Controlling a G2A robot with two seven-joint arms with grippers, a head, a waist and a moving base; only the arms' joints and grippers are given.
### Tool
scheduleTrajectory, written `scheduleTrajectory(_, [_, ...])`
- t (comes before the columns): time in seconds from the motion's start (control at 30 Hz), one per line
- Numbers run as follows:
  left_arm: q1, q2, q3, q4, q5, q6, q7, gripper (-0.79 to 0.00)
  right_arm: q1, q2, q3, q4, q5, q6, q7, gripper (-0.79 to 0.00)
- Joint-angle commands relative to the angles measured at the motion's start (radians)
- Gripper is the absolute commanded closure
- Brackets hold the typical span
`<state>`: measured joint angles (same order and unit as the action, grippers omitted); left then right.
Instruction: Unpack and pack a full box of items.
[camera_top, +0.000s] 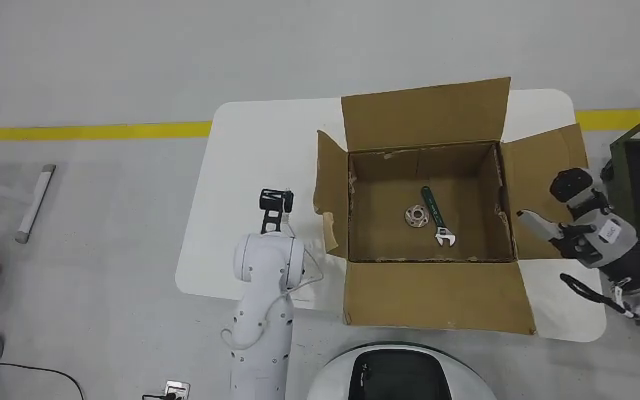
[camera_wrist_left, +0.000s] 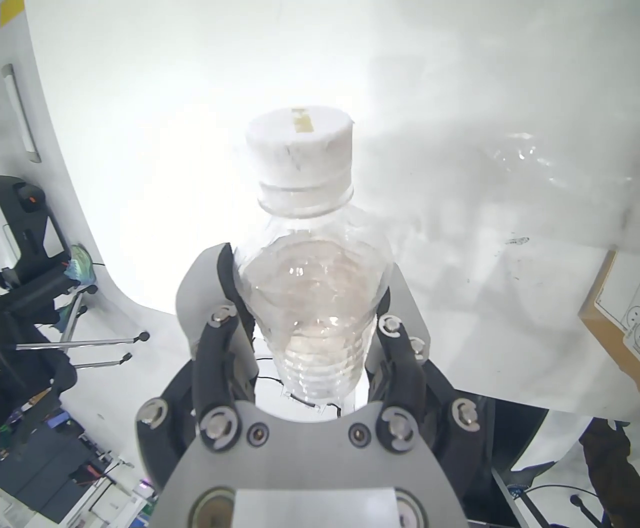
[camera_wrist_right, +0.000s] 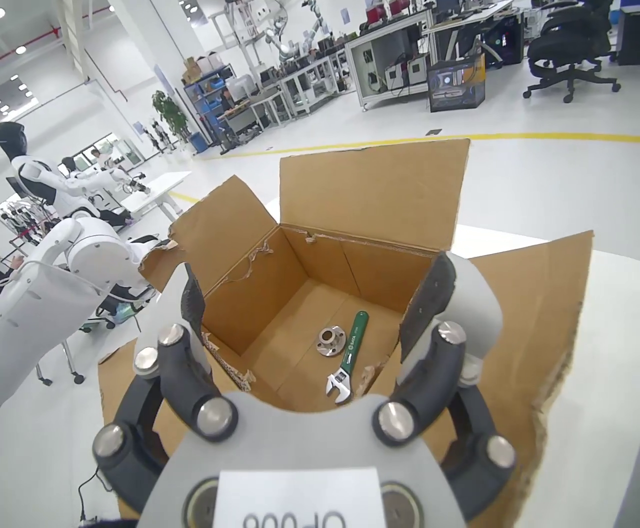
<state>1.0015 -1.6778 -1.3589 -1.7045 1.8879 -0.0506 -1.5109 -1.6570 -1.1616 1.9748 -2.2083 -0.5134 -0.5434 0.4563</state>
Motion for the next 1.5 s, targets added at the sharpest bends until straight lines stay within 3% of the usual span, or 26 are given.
scheduleTrajectory(0.0, [-0.008,0.0,-0.001,-0.006,0.0,0.001,-0.006,-0.785,0.012,0.005,-0.008,-0.006,-0.006,-0.006,0.044,-0.785])
scheduleTrajectory(0.2, [-0.025,-0.002,-0.005,-0.045,-0.018,0.025,-0.011,-0.785,0.095,0.027,-0.073,-0.021,-0.066,-0.006,0.243,-0.785])
scheduleTrajectory(0.53, [-0.074,-0.006,0.014,-0.103,0.017,0.084,0.027,-0.785,0.383,0.053,-0.319,0.089,-0.213,0.037,0.477,-0.785])
scheduleTrajectory(0.6, [-0.082,-0.008,0.017,-0.106,0.022,0.1,0.034,-0.785,0.42,0.053,-0.371,0.124,-0.256,0.032,0.475,-0.785])
scheduleTrajectory(1.07, [-0.087,-0.011,0.026,-0.108,0.02,0.12,0.045,-0.785,0.394,0.056,-0.351,0.101,-0.29,0.055,0.427,-0.785])
scheduleTrajectory(1.23, [-0.087,-0.011,0.026,-0.108,0.02,0.12,0.045,-0.785,0.394,0.058,-0.415,0.077,-0.452,0.175,0.494,-0.785])
scheduleTrajectory(1.47, [-0.087,-0.011,0.026,-0.108,0.02,0.12,0.045,-0.785,0.559,0.04,-0.685,0.161,-0.731,0.368,0.687,-0.785])
